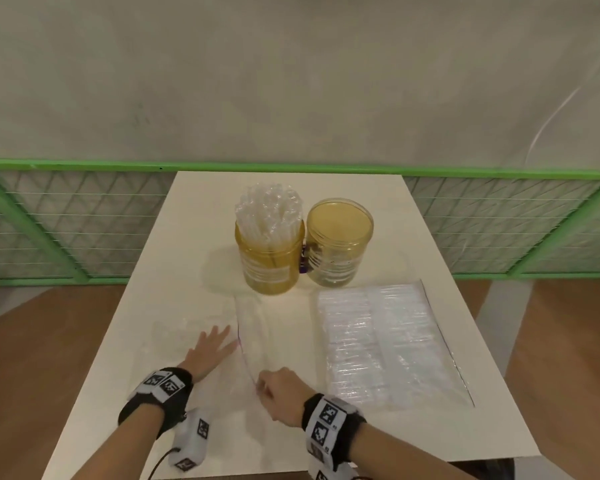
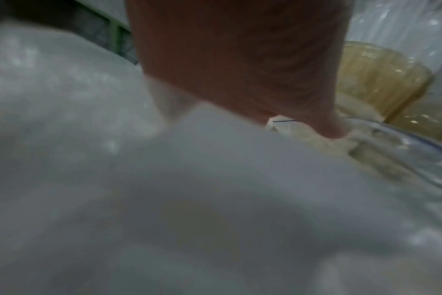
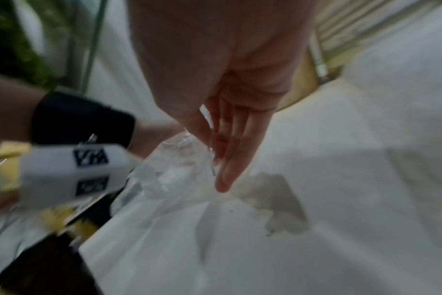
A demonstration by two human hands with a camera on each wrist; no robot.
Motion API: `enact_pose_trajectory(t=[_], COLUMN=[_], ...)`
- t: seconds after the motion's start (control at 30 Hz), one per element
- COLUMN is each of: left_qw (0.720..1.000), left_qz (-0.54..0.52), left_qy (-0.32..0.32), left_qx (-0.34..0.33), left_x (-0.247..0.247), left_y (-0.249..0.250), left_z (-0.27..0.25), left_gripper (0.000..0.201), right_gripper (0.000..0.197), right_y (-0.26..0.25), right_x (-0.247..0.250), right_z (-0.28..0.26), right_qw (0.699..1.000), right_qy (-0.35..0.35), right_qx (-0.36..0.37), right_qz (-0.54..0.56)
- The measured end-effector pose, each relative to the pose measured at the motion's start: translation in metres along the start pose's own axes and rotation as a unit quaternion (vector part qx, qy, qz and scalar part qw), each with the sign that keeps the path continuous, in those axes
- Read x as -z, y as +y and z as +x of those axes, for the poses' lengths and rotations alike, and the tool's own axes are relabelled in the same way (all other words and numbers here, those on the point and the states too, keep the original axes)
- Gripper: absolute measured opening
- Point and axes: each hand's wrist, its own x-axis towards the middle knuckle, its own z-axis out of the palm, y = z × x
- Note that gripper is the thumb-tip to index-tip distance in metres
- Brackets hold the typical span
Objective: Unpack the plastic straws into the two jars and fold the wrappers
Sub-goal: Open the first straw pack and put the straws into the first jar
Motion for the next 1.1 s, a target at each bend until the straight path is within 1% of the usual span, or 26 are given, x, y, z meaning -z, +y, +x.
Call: enact_pose_trajectory(t=[0.03,0.07,0.13,0.2,0.23,0.27,0.3,0.33,0.37,0.43,0.47,0.5,0.53,0.57,0.6,0.63,0.7,0.77,0.8,0.87,0.9,0.93,0.97,1.03,1.07,1.1], left_qw=[1.000,1.000,0.997,0.994,0.993,0.993,0.994,0.992,0.988,0.976,0.971,0.967,0.964,0.962,0.964,0.967,0.977,0.985,0.987,0.989,0.990,0.990,0.989,0.988,0.987,0.985], left_qz=[0.001,0.019,0.066,0.101,0.105,0.096,0.074,0.052,0.040,0.061,0.092,0.132,0.169,0.189,0.191,0.179,0.135,0.092,0.082,0.058,0.047,0.045,0.049,0.068,0.078,0.088], left_qy=[0.003,0.012,0.036,0.044,0.045,0.051,0.068,0.093,0.122,0.177,0.194,0.204,0.205,0.195,0.178,0.160,0.119,0.080,0.068,0.064,0.074,0.083,0.088,0.076,0.073,0.086], left_qx=[0.006,0.010,-0.004,-0.018,-0.025,-0.035,-0.049,-0.068,-0.088,-0.113,-0.103,-0.071,-0.025,0.021,0.058,0.083,0.115,0.123,0.124,0.119,0.111,0.106,0.105,0.113,0.121,0.125], left_x=[0.000,-0.001,-0.004,-0.007,-0.009,-0.011,-0.012,-0.011,-0.010,-0.005,-0.004,-0.003,-0.003,-0.004,-0.006,-0.008,-0.012,-0.016,-0.018,-0.025,-0.028,-0.030,-0.032,-0.029,-0.026,-0.022], left_y=[-0.005,-0.010,-0.020,-0.025,-0.025,-0.022,-0.018,-0.012,-0.005,0.008,0.014,0.019,0.023,0.024,0.024,0.021,0.010,-0.003,-0.011,-0.024,-0.029,-0.033,-0.036,-0.033,-0.030,-0.025], left_z=[0.001,0.002,0.002,0.002,0.003,0.002,0.001,-0.001,-0.003,-0.010,-0.014,-0.018,-0.022,-0.024,-0.026,-0.028,-0.025,-0.021,-0.021,-0.023,-0.024,-0.025,-0.026,-0.029,-0.031,-0.032], left_gripper=[0.099,0.115,0.126,0.135,0.135,0.130,0.119,0.107,0.098,0.083,0.077,0.072,0.069,0.070,0.075,0.082,0.095,0.102,0.102,0.102,0.102,0.103,0.104,0.104,0.101,0.095], right_gripper=[0.022,0.019,0.013,0.017,0.020,0.020,0.017,0.019,0.028,0.049,0.050,0.047,0.044,0.042,0.037,0.030,0.016,0.015,0.015,0.016,0.016,0.016,0.017,0.020,0.024,0.028], right_y=[0.006,0.012,0.024,0.030,0.031,0.030,0.027,0.025,0.023,0.018,0.016,0.015,0.013,0.013,0.012,0.011,0.009,0.011,0.012,0.020,0.024,0.028,0.030,0.032,0.032,0.033], right_x=[0.004,0.008,0.012,0.013,0.013,0.013,0.012,0.011,0.011,0.012,0.014,0.016,0.019,0.021,0.023,0.023,0.024,0.024,0.025,0.025,0.023,0.019,0.015,0.014,0.019,0.027], right_z=[-0.005,-0.010,-0.021,-0.029,-0.030,-0.031,-0.029,-0.027,-0.024,-0.015,-0.010,-0.004,0.001,0.008,0.014,0.020,0.028,0.032,0.033,0.031,0.029,0.025,0.021,0.015,0.014,0.016], right_qw=[0.998,0.994,0.989,0.985,0.986,0.988,0.993,0.996,0.997,0.991,0.987,0.982,0.978,0.977,0.978,0.978,0.977,0.967,0.958,0.937,0.929,0.929,0.936,0.955,0.962,0.966], right_qy=[0.008,0.019,0.036,0.020,0.006,-0.006,-0.001,0.019,0.052,0.119,0.147,0.164,0.171,0.169,0.161,0.155,0.148,0.161,0.177,0.212,0.216,0.203,0.180,0.134,0.128,0.138], right_qx=[-0.018,-0.029,-0.037,-0.052,-0.058,-0.061,-0.058,-0.053,-0.047,-0.050,-0.059,-0.072,-0.080,-0.082,-0.083,-0.080,-0.069,-0.076,-0.092,-0.147,-0.176,-0.193,-0.196,-0.181,-0.179,-0.183], right_qz=[0.056,0.099,0.137,0.160,0.156,0.139,0.105,0.067,0.038,0.024,0.038,0.062,0.086,0.099,0.107,0.114,0.139,0.182,0.206,0.237,0.242,0.241,0.231,0.191,0.160,0.124])
